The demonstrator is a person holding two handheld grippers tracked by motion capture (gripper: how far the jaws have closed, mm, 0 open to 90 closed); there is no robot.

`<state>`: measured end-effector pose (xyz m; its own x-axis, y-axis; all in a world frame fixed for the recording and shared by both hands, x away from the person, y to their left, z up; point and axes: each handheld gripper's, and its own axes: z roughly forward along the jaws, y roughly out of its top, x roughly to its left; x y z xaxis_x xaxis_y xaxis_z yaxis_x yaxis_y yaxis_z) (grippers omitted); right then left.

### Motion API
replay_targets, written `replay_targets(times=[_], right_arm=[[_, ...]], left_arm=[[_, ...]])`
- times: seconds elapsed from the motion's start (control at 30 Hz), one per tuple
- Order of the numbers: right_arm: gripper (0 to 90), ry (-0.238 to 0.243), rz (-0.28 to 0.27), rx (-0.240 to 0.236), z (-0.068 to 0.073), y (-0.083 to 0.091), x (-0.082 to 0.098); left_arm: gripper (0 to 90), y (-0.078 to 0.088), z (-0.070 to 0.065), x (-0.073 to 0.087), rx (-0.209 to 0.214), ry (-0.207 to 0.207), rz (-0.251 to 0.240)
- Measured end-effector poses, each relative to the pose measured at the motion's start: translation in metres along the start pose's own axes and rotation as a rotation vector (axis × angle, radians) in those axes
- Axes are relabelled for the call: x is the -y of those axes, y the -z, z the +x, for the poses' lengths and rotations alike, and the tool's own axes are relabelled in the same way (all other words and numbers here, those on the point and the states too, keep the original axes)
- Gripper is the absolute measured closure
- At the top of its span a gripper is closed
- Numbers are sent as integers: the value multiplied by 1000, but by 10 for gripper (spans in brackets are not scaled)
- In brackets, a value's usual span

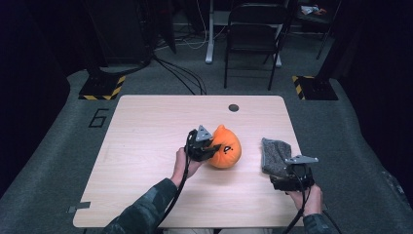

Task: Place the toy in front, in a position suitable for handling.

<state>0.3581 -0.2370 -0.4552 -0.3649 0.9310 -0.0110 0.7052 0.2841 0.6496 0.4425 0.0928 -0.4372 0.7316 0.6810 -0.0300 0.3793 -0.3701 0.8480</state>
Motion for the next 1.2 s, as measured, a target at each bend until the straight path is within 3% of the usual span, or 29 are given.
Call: replay_targets(times=[0.17,0.3,0.4,0.53,0.63,0.7,0.73,0.83,0.97,1.07,1.2], right_arm=[[109,-1,1,-1,1,0,0],[109,-2,6,-5,1,-1,0],[109,1,7,-7,2,-2,0],[109,11,13,-12,4,-4,0],[109,19,12,-12,4,-4,-1],[108,17,12,-12,4,-4,-1],[108,19,15,-16,4,-5,-1],[108,21,20,-14,4,-6,0],[108,16,25,-11,4,-6,0],[108,24,19,-11,3,-5,-1],[108,1,17,-8,4,-4,-1]], left_arm=[[708,6,-6,-1,-38,38,-9],[706,13,-7,2,-56,114,-44],[705,16,-10,4,-87,132,-56],[703,19,-13,12,-94,214,-87],[696,14,-15,23,-99,247,-76],[685,5,-17,34,-93,262,-38],[672,0,-17,40,-92,253,-15],[618,1,-17,43,-103,235,-27],[442,5,-15,38,-104,190,0],[331,10,-12,37,-98,158,-3],[228,20,-6,37,-79,130,-26]])
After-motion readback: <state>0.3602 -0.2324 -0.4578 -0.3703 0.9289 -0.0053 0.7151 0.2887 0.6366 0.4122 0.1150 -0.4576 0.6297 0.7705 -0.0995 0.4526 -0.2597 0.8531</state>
